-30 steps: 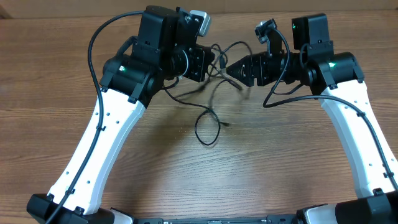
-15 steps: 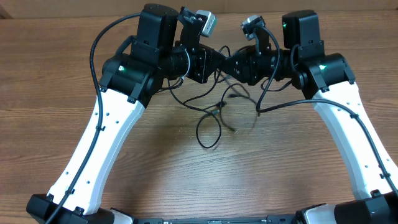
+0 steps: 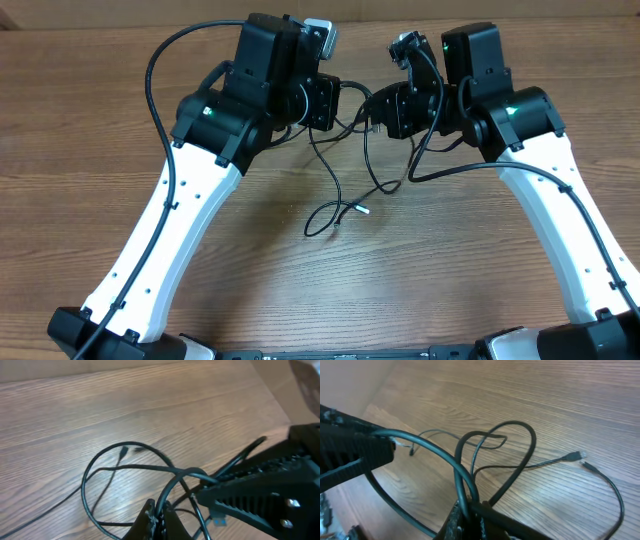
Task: Untangle cables
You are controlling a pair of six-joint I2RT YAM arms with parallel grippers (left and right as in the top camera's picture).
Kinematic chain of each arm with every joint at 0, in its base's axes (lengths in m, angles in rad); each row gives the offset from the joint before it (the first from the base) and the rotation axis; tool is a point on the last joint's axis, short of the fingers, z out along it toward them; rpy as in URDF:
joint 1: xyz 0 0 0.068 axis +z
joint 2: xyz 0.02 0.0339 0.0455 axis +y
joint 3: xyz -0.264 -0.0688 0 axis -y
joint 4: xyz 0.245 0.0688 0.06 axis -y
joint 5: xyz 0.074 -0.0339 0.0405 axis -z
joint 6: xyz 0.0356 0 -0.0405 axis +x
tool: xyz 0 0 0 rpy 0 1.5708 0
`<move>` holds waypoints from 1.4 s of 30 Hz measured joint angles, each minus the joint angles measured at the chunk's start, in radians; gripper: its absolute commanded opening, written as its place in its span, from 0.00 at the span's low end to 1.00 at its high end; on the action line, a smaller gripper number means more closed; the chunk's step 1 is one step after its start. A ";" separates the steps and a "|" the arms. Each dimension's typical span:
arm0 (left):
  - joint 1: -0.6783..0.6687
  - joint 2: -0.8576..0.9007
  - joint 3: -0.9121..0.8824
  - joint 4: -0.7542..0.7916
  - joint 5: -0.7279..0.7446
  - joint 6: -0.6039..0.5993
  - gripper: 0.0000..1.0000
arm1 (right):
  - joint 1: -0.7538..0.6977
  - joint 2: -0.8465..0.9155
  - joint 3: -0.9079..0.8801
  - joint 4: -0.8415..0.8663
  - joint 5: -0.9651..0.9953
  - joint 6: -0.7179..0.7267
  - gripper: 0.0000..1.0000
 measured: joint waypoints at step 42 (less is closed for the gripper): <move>0.002 0.000 0.000 0.126 0.175 0.061 0.04 | -0.150 0.000 0.005 -0.051 -0.300 0.031 0.34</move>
